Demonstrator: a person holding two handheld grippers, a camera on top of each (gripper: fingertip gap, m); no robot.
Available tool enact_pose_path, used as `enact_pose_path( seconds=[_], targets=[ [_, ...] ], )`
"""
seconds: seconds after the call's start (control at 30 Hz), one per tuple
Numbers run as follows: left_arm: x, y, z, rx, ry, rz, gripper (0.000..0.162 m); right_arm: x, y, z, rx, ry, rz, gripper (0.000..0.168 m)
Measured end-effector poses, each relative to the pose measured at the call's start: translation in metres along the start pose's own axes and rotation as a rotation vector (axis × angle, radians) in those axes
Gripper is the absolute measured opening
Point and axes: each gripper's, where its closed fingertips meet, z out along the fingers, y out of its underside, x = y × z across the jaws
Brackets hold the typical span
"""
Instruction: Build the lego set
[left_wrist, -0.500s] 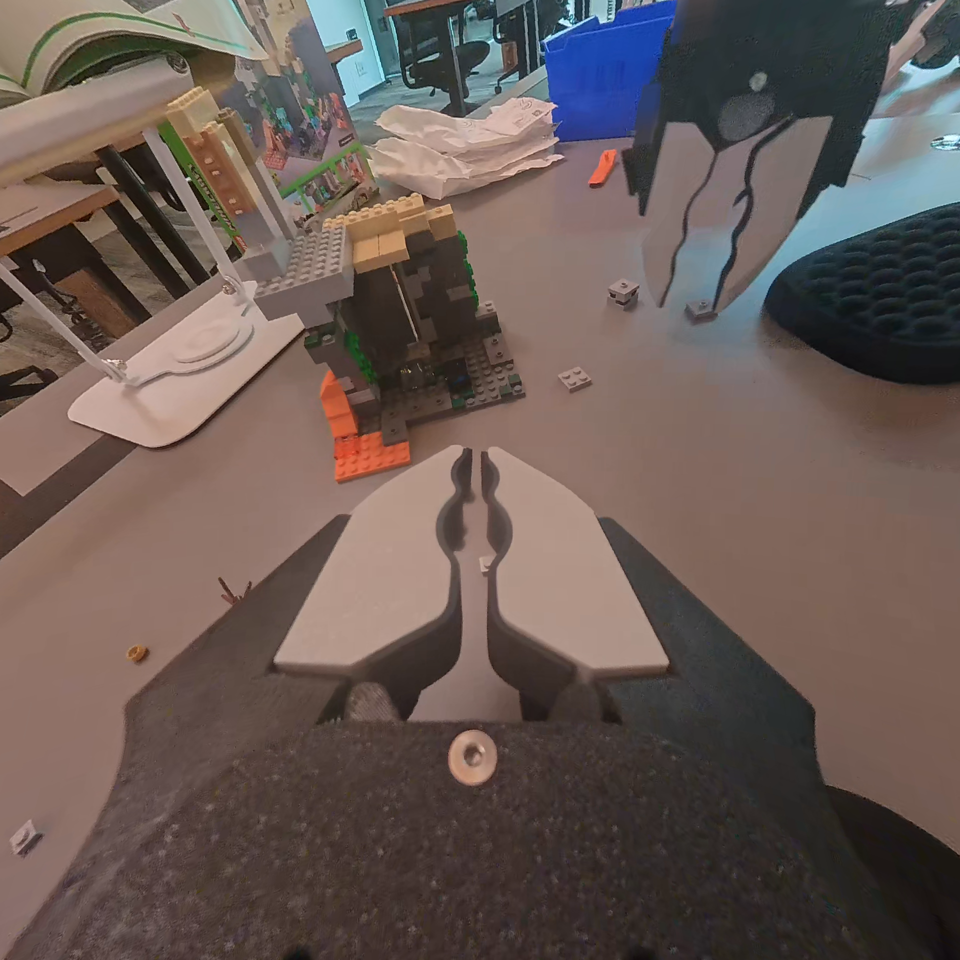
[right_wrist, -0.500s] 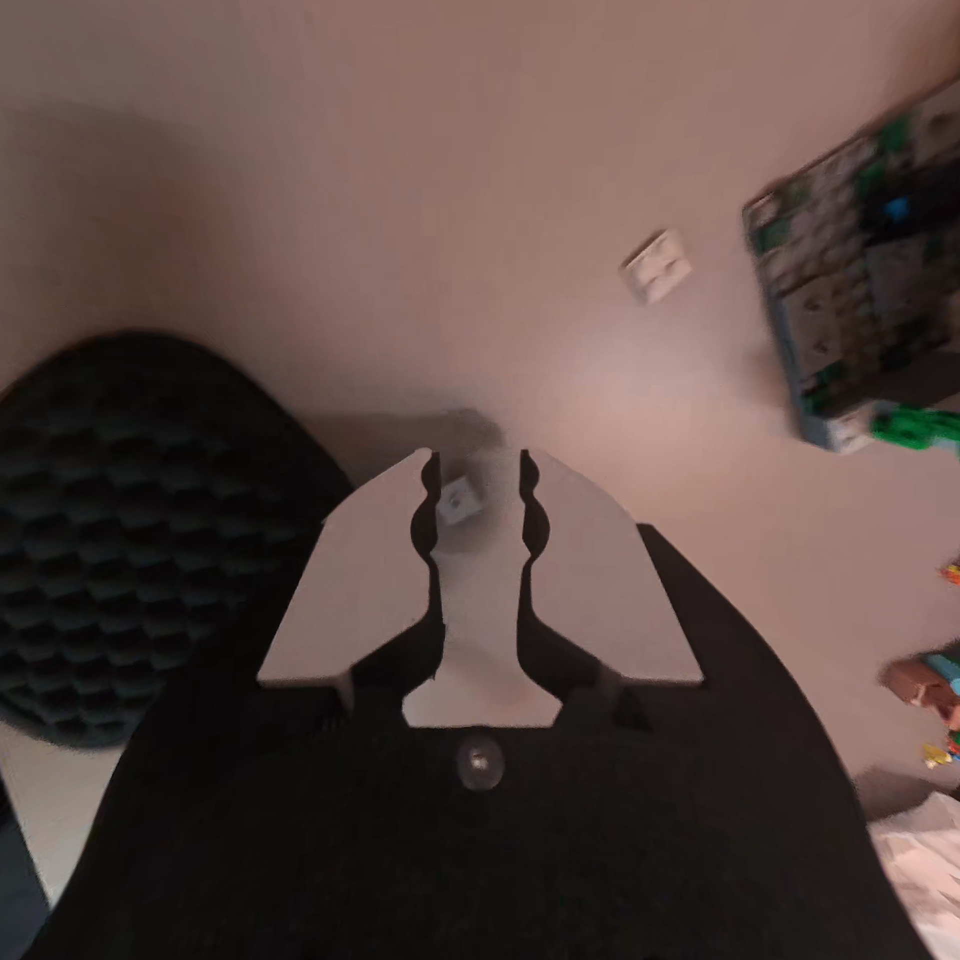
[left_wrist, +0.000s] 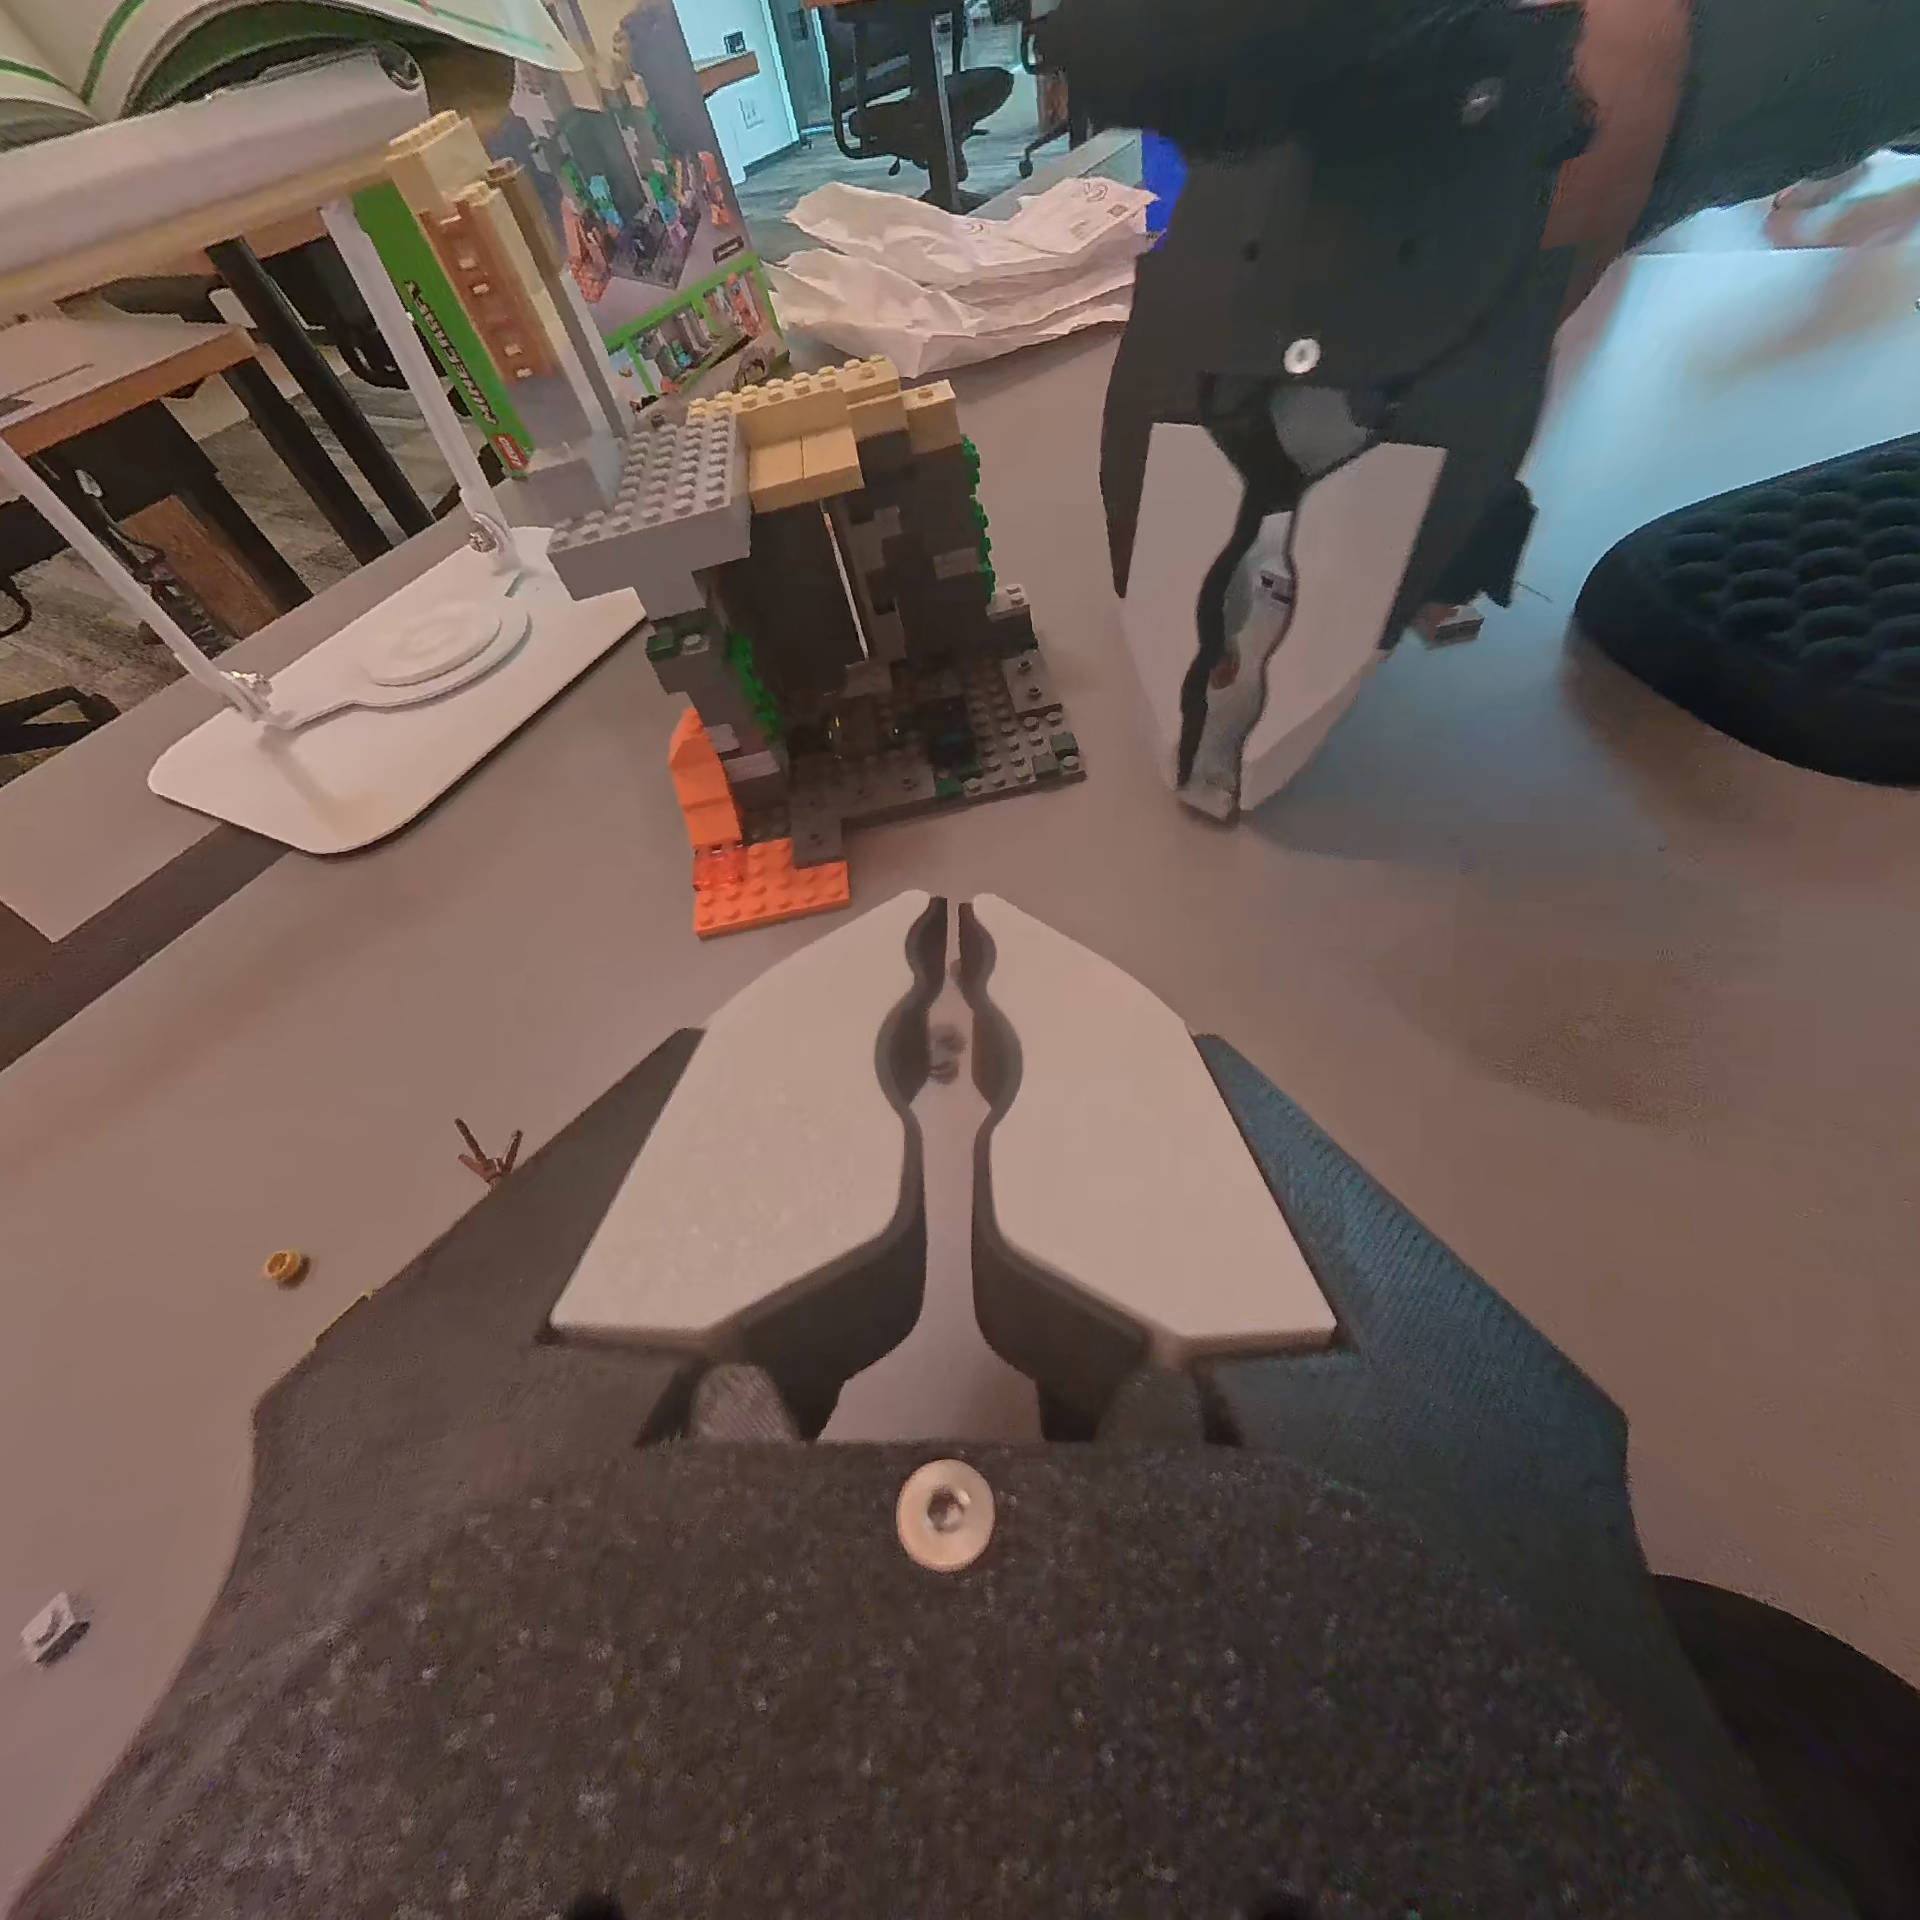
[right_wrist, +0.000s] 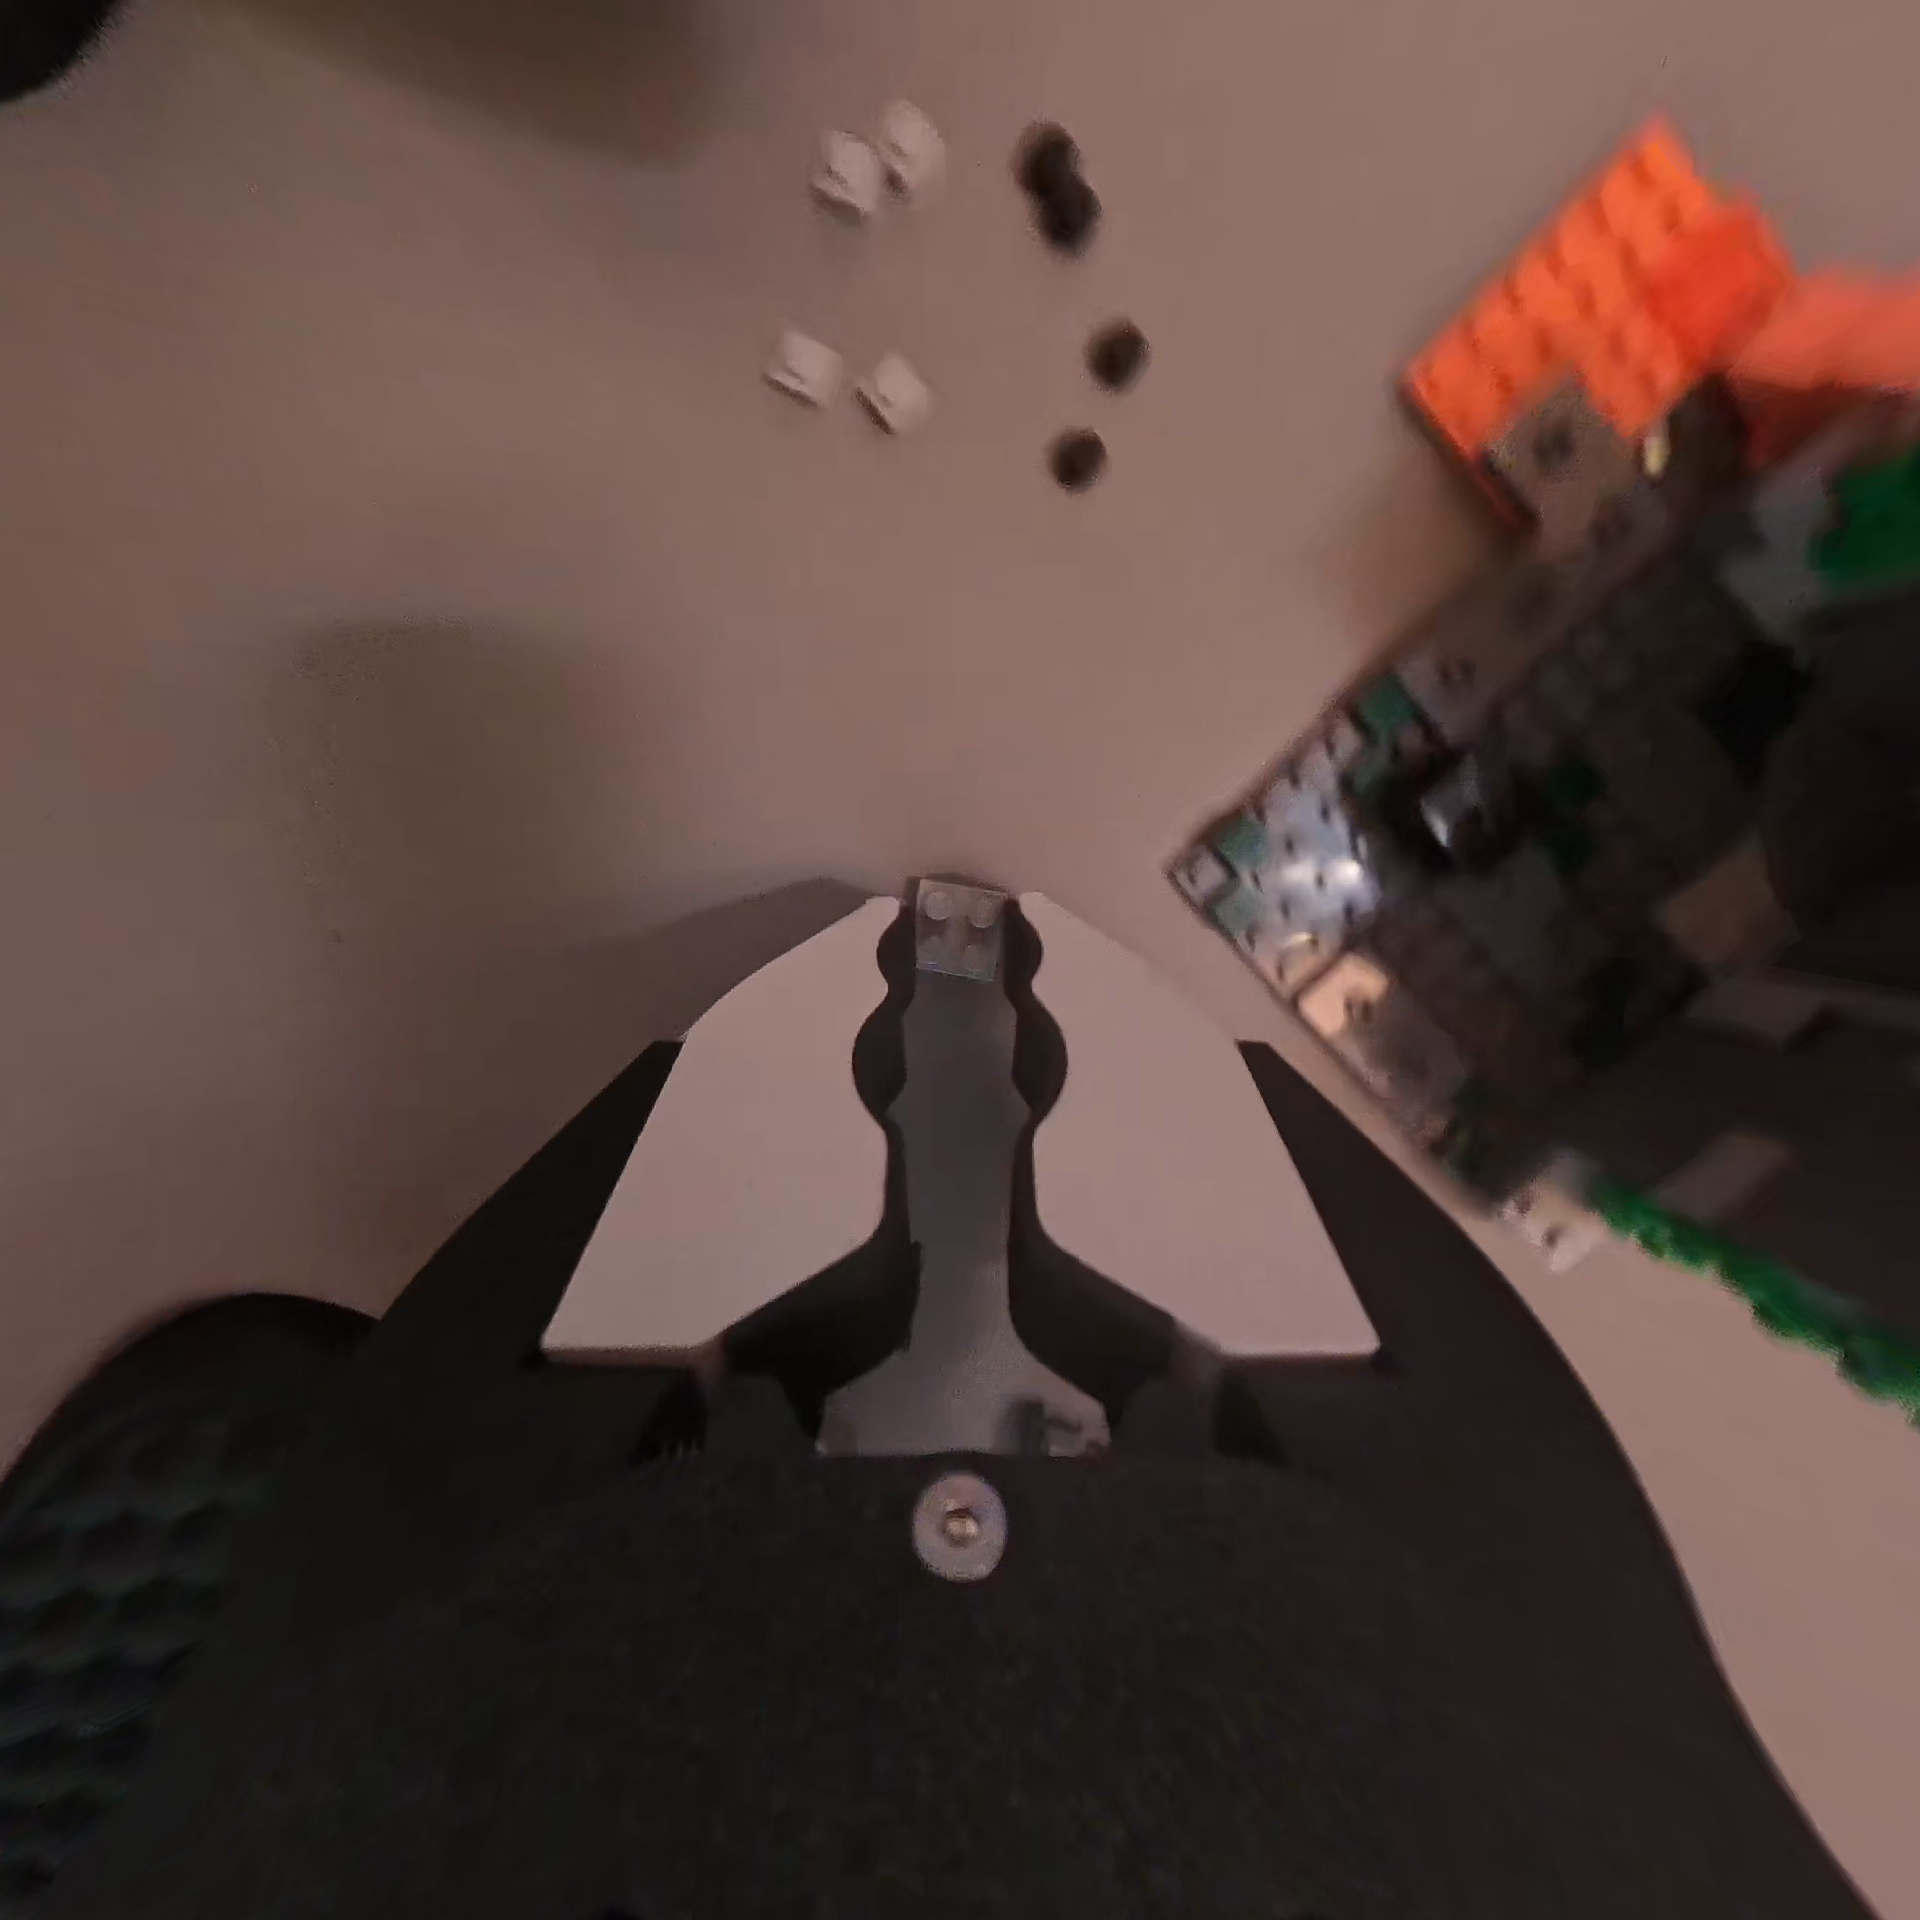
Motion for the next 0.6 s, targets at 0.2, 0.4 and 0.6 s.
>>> enact_pose_path(
  seconds=[0.2, 0.4, 0.6],
  targets=[
    [-0.005, 0.003, 0.000, -0.010, -0.018, -0.013, 0.001, -0.047, -0.054, 0.012, 0.047, -0.056, -0.324, 0.016],
    [-0.004, 0.003, 0.000, -0.011, -0.018, -0.004, 0.000, -0.054, -0.053, 0.026, 0.030, -0.067, -0.372, 0.018],
    [-0.004, 0.002, -0.001, -0.013, -0.022, 0.007, 0.000, -0.005, -0.069, 0.009, 0.141, 0.009, -0.189, 0.021]
  ],
)
